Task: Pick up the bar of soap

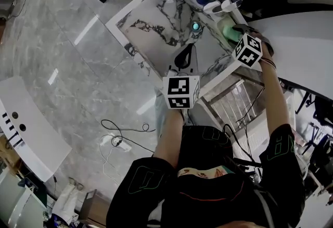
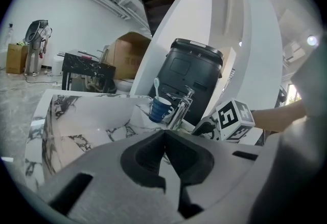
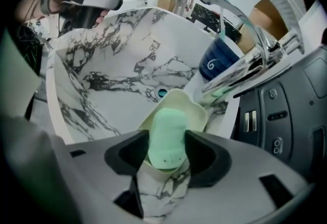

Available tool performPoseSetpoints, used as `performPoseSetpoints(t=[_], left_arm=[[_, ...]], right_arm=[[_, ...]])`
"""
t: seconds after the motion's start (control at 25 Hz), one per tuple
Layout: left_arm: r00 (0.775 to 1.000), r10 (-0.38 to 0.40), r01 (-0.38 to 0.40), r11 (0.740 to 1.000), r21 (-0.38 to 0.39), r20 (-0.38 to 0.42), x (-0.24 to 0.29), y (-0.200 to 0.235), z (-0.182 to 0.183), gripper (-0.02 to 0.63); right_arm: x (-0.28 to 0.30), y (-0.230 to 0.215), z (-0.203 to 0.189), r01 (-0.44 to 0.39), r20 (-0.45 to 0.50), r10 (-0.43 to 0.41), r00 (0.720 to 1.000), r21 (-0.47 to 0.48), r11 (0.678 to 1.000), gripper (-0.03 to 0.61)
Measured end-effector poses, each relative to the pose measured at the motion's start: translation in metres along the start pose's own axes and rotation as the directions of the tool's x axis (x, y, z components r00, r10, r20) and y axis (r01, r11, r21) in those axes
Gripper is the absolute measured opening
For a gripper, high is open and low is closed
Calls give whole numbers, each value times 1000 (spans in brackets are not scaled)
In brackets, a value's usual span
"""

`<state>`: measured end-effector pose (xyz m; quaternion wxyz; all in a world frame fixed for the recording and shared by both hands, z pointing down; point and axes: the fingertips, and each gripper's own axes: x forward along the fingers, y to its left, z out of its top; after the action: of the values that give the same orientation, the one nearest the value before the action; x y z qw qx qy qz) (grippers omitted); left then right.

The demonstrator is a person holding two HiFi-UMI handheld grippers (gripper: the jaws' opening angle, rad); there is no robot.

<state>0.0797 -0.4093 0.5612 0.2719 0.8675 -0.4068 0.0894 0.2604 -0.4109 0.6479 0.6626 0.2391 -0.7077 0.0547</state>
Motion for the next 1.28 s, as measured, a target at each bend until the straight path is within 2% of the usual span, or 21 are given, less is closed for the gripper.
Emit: performPoseSetpoints(t=[0.36,0.48,0.52,0.56,0.64,0.72,0.96,1.12,1.28], left_arm=[[1000,-4,4,1000,-6,-4,7,3,2,8],[1000,-9,9,1000,-4,-3,10,2,4,8],[1000,-10,10,1000,-3,-3,11,3,5,8],[1000,-11,11,1000,-2,-3,11,3,6,8],[1000,-13,13,1000,0,-5,12,5,7,8],[1000,-10,10,1000,1,-6,12,10,10,8],[1000,-11,11,1000,0,-10,13,18,16,8],[1000,-23,23,1000,9,-4,14,15,21,8],[1000,-16,16,1000,12,5,12,14,23,8]], right_arm=[[4,-4,3,-47,-27,48,998,24,999,245],[7,-4,3,-97,-35,99,994,61,993,253],[8,-3,3,-132,-29,135,990,84,988,228],[9,-1,4,-169,-17,172,985,110,979,162],[9,3,4,-220,5,222,975,163,962,163],[9,5,1,-235,16,237,971,215,948,158],[12,-2,-4,-218,65,208,976,325,920,144],[8,-8,-11,-159,70,143,987,399,903,131],[-8,-15,-7,-145,173,64,983,511,847,129]])
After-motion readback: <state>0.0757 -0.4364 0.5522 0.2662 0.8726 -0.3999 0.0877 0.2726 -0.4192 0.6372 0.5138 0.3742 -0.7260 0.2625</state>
